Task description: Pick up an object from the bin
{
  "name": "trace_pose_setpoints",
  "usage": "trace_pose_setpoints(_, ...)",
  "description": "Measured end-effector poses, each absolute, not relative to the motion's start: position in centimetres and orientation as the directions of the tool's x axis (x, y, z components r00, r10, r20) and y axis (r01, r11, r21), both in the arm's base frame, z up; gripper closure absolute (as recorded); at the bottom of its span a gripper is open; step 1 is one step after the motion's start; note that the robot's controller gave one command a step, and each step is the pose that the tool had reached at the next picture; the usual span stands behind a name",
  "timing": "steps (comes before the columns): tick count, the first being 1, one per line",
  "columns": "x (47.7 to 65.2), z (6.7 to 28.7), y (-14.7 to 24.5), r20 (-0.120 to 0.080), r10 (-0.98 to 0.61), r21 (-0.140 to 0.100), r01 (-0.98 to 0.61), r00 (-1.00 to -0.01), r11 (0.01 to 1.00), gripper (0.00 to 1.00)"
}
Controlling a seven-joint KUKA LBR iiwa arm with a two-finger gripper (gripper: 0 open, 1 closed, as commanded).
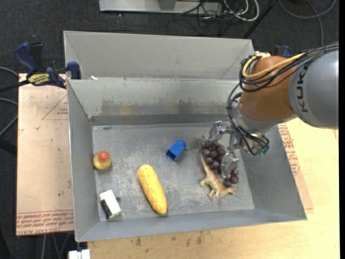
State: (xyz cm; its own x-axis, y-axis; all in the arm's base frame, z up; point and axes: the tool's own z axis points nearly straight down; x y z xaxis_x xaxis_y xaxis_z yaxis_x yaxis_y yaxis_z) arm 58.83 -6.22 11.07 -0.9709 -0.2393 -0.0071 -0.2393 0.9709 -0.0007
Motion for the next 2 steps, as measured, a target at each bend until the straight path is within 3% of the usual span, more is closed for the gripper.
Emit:
trace_pose_setpoints(1, 57.69, 7.56, -5.33, -0.002, -0.583, -0.004, -0.583, -0.813, 0.813, 1.0)
trace_pose_setpoints(2, 57.68, 7.55, -5.33, -0.002, -0.583, -0.004, -0.583, -0.813, 0.813, 1.0)
